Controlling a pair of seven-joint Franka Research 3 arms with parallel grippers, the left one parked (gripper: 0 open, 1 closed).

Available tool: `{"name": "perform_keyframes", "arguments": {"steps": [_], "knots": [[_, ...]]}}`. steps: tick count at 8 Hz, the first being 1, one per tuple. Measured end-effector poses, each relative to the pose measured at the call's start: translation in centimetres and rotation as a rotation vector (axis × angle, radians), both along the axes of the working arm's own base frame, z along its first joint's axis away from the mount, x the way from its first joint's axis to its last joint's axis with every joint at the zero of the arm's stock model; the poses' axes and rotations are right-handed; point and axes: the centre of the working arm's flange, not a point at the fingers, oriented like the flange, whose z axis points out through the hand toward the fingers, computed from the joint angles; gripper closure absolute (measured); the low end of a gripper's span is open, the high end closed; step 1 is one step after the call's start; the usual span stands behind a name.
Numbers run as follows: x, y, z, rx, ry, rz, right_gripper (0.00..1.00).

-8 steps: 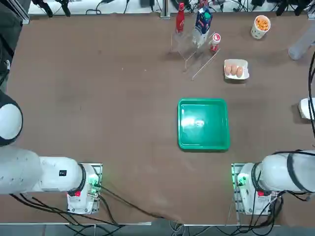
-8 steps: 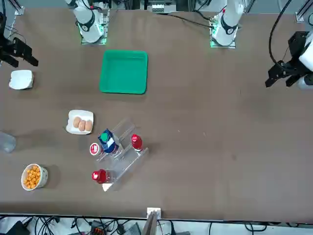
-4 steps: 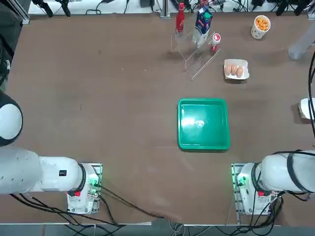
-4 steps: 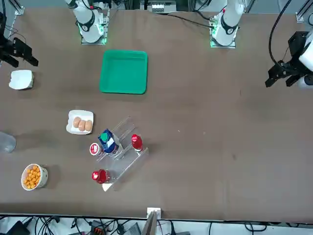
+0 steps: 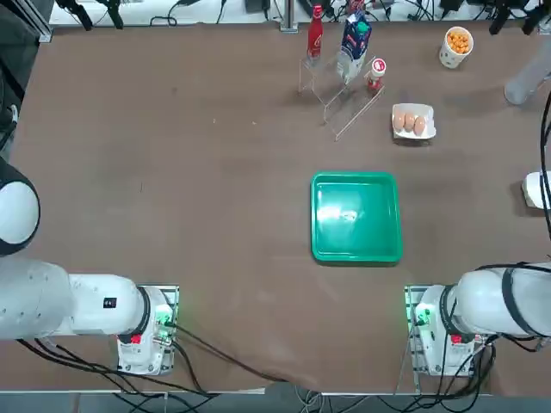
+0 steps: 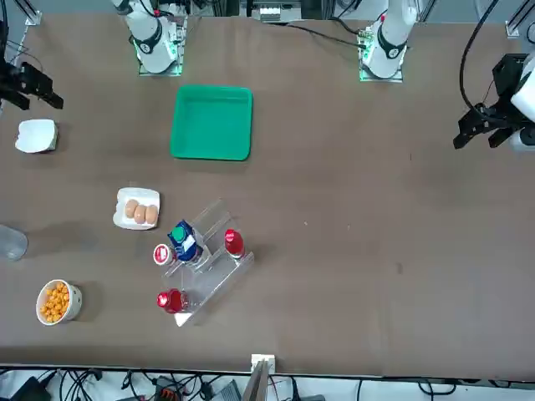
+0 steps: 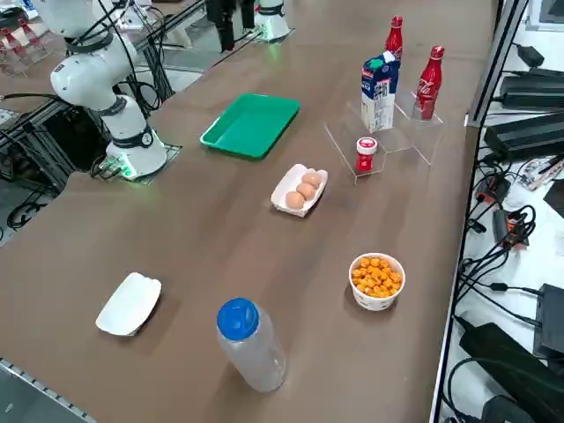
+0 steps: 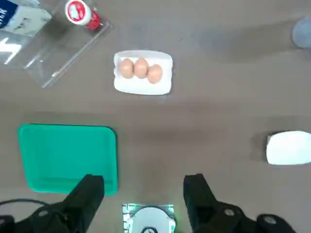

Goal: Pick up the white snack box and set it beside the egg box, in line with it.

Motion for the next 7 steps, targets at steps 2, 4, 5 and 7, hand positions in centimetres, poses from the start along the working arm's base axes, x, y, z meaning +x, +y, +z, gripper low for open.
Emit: {"name": "perform_keyframes", "arguments": {"steps": [2, 4, 5, 7], "knots": [[-1.7, -4.9, -1.7, -0.087, 0.142, -0.089, 0.0], [-2.7, -12.2, -5.8, -0.108, 0.222, -0.207, 0.0], [-3.1, -15.2, -8.6, -0.126, 0.221, -0.212, 0.0], [-3.9, -18.6, -15.6, -0.153, 0.156, -0.167, 0.0]]}}
